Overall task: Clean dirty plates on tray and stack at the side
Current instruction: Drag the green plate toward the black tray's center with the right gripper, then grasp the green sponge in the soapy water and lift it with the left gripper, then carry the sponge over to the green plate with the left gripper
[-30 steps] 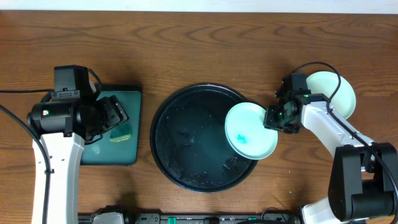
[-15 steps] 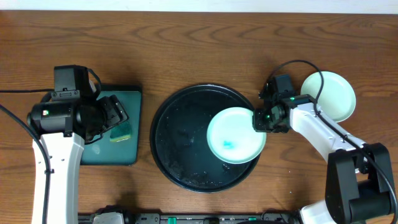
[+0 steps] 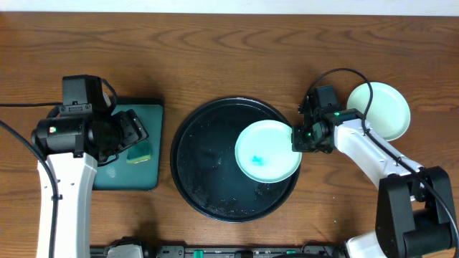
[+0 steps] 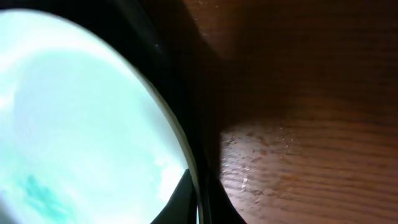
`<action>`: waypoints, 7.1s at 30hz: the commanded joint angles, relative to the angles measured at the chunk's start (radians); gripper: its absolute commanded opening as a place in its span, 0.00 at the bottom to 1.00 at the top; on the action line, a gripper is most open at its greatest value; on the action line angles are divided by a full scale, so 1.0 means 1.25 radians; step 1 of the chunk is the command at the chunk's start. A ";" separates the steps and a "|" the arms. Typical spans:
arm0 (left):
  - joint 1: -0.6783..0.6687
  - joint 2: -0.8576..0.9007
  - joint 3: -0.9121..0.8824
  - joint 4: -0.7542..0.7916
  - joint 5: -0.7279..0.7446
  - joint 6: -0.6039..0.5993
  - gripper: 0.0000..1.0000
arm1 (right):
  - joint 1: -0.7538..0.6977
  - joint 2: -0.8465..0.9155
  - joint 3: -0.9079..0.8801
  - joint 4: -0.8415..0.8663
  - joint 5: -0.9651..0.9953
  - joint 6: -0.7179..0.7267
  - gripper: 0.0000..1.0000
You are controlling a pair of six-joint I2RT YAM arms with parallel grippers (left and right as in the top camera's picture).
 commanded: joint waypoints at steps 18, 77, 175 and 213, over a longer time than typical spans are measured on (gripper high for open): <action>0.001 0.022 0.002 -0.004 -0.094 0.005 0.66 | 0.097 -0.055 0.067 -0.012 -0.041 0.067 0.01; 0.003 0.436 -0.047 0.229 -0.083 0.010 0.65 | 0.168 0.053 0.067 0.059 -0.053 0.054 0.01; 0.024 -0.175 -0.165 0.396 0.017 0.188 0.07 | 0.169 0.053 0.067 0.039 -0.058 0.043 0.01; 0.024 0.242 -0.165 0.320 0.005 0.070 0.07 | 0.169 0.053 0.067 0.032 -0.059 0.043 0.01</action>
